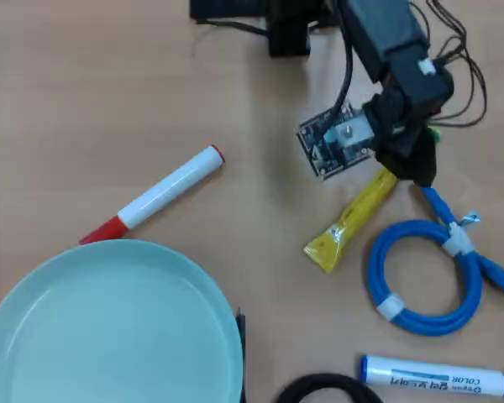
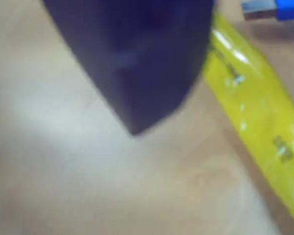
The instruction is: Pick up the yellow coffee stick, then put it in the green bowl
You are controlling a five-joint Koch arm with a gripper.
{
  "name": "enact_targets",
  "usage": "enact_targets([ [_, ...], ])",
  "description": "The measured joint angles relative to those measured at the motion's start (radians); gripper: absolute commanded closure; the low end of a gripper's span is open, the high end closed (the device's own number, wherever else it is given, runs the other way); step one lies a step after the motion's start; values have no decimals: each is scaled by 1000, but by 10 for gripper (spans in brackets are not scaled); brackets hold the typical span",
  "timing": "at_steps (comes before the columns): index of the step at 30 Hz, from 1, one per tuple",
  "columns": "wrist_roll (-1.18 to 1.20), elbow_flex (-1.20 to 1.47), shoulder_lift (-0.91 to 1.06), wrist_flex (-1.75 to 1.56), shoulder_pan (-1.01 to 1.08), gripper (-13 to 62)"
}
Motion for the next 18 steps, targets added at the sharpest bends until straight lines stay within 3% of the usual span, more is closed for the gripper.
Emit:
enact_targets([
  [18,140,-81,-187,0,3,-58],
])
